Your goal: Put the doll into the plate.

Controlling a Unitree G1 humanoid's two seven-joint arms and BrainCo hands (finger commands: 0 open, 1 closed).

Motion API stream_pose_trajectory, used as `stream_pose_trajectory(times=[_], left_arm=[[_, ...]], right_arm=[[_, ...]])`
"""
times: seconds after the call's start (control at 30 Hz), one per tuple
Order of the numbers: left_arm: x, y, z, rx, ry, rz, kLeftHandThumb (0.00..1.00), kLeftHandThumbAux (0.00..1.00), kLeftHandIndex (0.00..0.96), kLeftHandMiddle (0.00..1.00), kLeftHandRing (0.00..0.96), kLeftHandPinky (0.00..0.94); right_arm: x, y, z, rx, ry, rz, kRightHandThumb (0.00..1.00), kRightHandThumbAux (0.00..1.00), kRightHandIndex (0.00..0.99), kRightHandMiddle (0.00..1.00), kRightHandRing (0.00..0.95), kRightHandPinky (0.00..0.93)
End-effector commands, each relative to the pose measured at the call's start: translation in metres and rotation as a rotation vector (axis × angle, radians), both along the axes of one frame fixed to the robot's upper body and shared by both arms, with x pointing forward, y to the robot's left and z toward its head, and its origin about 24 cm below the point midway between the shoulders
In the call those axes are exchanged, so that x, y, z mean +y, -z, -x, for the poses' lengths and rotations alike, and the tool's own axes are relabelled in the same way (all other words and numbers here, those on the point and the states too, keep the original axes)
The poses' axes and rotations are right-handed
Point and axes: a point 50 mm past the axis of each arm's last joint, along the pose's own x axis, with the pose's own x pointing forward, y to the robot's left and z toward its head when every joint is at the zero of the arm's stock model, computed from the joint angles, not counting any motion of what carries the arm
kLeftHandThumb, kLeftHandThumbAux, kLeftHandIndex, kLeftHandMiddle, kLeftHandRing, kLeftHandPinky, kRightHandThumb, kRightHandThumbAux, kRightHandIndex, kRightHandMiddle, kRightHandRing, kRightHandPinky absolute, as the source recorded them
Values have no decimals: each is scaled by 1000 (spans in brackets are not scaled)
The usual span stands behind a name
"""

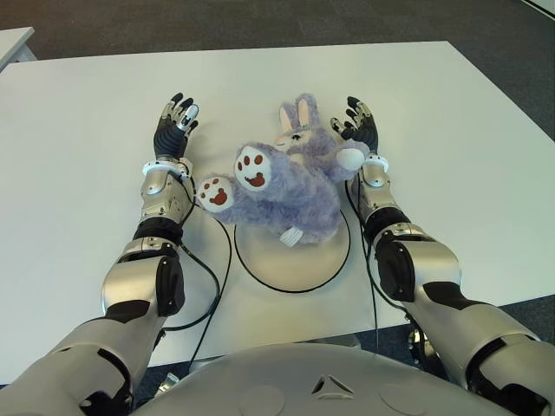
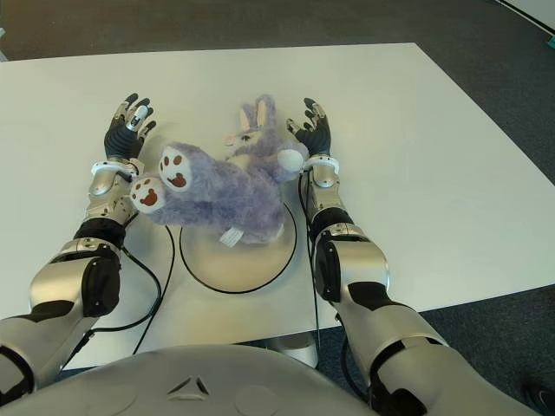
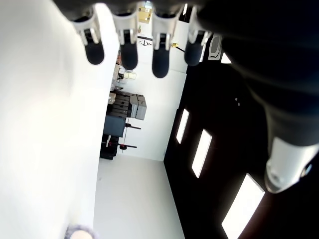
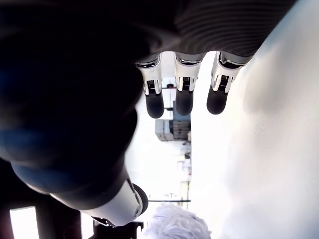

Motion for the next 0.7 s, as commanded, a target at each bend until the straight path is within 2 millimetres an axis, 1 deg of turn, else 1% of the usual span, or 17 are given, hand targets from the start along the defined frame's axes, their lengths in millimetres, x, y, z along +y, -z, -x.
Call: stream_pose_trajectory(times=[0.03,0.33,0.7], left_arm=[[1,21,10,86,-9,32,0,631,112,143,96,61],[2,21,10,88,-7,15,0,629,106,137,87,45],[2,21,10,91,-7,7,0,628,109,139,90,66]], right_arm=[[-3,49,27,190,18,-21,446,900,147,94,61,85],[-2,50,27,191,19,-19,451,902,146,97,65,90],[-2,50,27,190,19,-22,455,908,137,99,68,92]])
